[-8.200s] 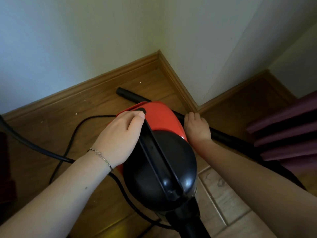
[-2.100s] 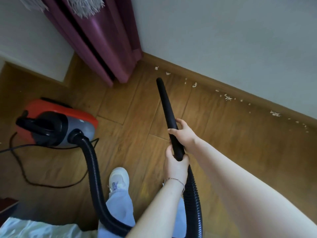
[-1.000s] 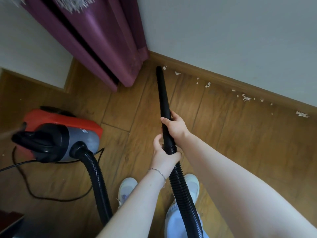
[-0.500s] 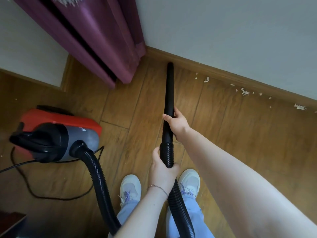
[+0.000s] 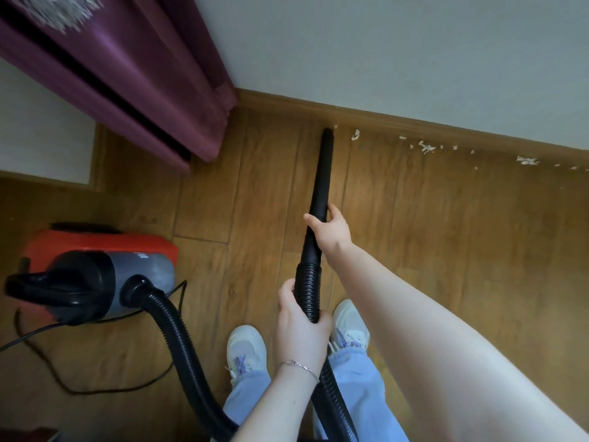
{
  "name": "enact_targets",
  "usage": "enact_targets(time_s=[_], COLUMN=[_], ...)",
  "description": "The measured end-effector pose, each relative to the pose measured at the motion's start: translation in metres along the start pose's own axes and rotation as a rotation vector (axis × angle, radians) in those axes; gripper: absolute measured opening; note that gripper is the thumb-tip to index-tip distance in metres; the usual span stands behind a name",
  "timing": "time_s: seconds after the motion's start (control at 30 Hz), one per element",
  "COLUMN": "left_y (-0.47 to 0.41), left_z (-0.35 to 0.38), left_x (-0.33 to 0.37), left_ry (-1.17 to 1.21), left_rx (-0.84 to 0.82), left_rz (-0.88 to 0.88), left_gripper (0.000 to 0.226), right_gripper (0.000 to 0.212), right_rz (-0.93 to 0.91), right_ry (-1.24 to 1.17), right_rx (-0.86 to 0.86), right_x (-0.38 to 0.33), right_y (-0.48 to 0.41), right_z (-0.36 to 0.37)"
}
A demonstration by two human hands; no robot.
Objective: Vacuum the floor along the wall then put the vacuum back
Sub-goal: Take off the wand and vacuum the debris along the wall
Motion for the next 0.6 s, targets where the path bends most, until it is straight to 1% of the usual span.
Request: enact_targets(time_s=[0.07, 0.2, 0.23, 0.33, 0.47, 0.53, 0.6], left_y=[0.000, -0.002, -0.002, -0.001, 0.003, 0.004, 0.007], left_z=[0.005, 0.009, 0.010, 0.011, 0.020, 0.028, 0.035], left_x=[0.004, 0.006, 0.005, 0.003, 0.006, 0.012, 0.019], left_ry=[-0.044, -0.071, -0.070, -0.034, 0.047, 0.037, 0.035], left_rx=[-0.024, -0.027, -0.024, 0.003, -0.034, -0.053, -0.056], left_rz=[0.018, 0.060, 0.069, 0.085, 0.026, 0.023, 0.019], left_gripper=[0.055, 0.057, 0.058, 0.053, 0.034, 0.033, 0.038], right_gripper=[0.072, 0.079, 0.079, 0.075, 0.075, 0.074, 0.072], right_rz=[0.016, 0.094, 0.100, 0.081, 0.083, 0.078, 0.070], right_ry=[-0.038, -0.166, -0.174, -0.129, -0.116, -0.112, -0.096], right_rx=[-0.011, -0.153, -0.166, -0.125, -0.102, -0.093, -0.089], right_x=[0.003, 0.008, 0.008, 0.010, 0.012, 0.012, 0.010], right_y=[-0.002, 0.001, 0.001, 0.000, -0.002, -0.005, -0.007], right_z=[-0.012, -0.023, -0.023, -0.025, -0.032, -0.039, -0.043])
Point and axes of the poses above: each hand's wrist, its own y-axis away from the middle knuckle, its own z-axis out of the palm, x = y × z, the point moved 4 cm from there along -y, towards the middle knuckle, and after that the axes turned 3 degrees about x, right-handed, at the moved point
